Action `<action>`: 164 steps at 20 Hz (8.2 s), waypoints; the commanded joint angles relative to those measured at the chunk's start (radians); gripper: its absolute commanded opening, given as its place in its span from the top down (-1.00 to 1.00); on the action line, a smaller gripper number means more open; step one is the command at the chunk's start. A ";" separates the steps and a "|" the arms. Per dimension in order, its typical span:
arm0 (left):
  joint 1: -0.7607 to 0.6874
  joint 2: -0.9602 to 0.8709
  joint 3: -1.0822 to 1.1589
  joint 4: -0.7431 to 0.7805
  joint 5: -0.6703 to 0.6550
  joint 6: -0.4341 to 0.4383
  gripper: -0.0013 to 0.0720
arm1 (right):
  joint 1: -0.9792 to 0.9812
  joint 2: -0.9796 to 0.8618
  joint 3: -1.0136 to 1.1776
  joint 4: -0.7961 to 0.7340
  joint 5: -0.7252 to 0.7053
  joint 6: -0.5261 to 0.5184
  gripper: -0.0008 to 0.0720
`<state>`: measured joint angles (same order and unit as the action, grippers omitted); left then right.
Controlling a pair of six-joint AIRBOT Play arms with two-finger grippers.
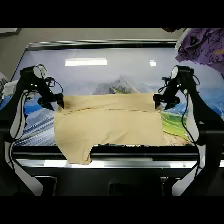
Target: Fold the clothes and pants, and hang the long-sleeved shirts on hangers.
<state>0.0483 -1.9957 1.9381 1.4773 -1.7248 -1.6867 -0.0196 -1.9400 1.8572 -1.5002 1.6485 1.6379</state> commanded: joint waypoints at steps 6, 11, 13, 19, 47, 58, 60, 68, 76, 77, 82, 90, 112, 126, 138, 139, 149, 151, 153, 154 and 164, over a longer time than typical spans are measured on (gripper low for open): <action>0.295 0.413 -0.177 -0.022 0.084 0.000 -0.71 | -0.404 0.328 -0.173 0.372 -0.034 -0.126 -0.57; 0.473 0.848 -0.964 -0.212 0.279 0.026 -0.71 | -0.567 0.575 -0.760 0.488 -0.197 -0.203 -0.54; 0.476 0.999 -1.234 -0.284 0.340 0.026 -0.71 | -0.555 0.623 -0.909 0.521 -0.250 -0.213 -0.53; 0.476 1.210 -1.624 -0.455 0.367 0.041 -0.68 | -0.518 0.637 -0.992 0.569 -0.271 -0.228 -0.52; 0.154 1.017 -1.585 -0.606 0.583 0.064 0.92 | -0.518 0.555 -1.016 0.467 -0.229 -0.225 -0.54; 0.157 1.017 -1.585 -0.606 0.562 0.064 0.91 | -0.518 0.544 -1.165 0.484 -0.320 -0.267 -0.24; 0.157 1.017 -1.585 -0.606 0.562 0.063 0.92 | -0.518 0.544 -1.165 0.494 -0.343 -0.267 -0.12; 0.157 1.019 -1.535 -0.569 0.481 0.056 0.92 | -0.518 0.561 -1.165 0.518 -0.318 -0.277 0.90; 0.157 1.275 -1.271 -0.162 0.184 -0.169 0.92 | -0.518 0.896 -1.165 0.386 -0.120 -0.079 0.90; 0.156 1.294 -1.261 -0.174 0.184 -0.169 0.92 | -0.518 0.940 -1.165 0.376 -0.111 -0.071 0.90; 0.156 1.250 -1.233 -0.255 0.256 -0.107 0.92 | -0.518 1.010 -1.152 0.456 -0.153 -0.109 0.90; 0.156 0.939 -1.065 -0.278 0.436 0.027 0.92 | -0.517 0.852 -1.070 0.690 -0.378 -0.322 0.90; 0.069 0.129 -0.339 -0.282 0.427 0.161 0.91 | -0.183 0.281 -0.605 0.377 -0.542 -0.103 0.90; 0.069 0.184 -0.126 -0.277 0.336 0.105 -0.53 | -0.393 0.167 -0.492 0.626 -0.265 -0.237 -0.86; 0.055 0.184 -0.126 -0.285 0.318 0.063 -0.31 | -0.240 0.069 -0.497 0.696 -0.314 -0.272 0.57; 0.044 0.184 -0.126 -0.295 0.318 0.063 0.29 | -0.235 0.080 -0.497 0.702 -0.316 -0.260 0.75; -0.324 0.100 -0.131 -0.396 0.476 -0.040 0.92 | -0.238 0.394 -0.303 0.304 -0.111 0.030 0.90; -0.405 0.065 -0.131 -0.498 0.562 -0.046 0.92 | -0.238 0.433 -0.262 0.247 -0.061 0.054 0.90; -0.480 0.027 -0.130 -0.598 0.643 -0.046 0.92 | -0.238 0.464 -0.230 0.206 -0.019 0.071 0.90; -0.516 0.008 -0.130 -0.645 0.682 -0.046 0.92 | -0.238 0.478 -0.220 0.193 -0.005 0.082 0.90; -0.766 -0.190 -0.049 -0.970 0.887 -0.048 0.92 | -0.238 0.528 -0.147 0.174 0.067 0.140 0.90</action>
<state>-0.6575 -2.1307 1.8542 0.6094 -0.8940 -1.7321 -0.2581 -1.4193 1.6905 -1.3178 1.6924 1.7565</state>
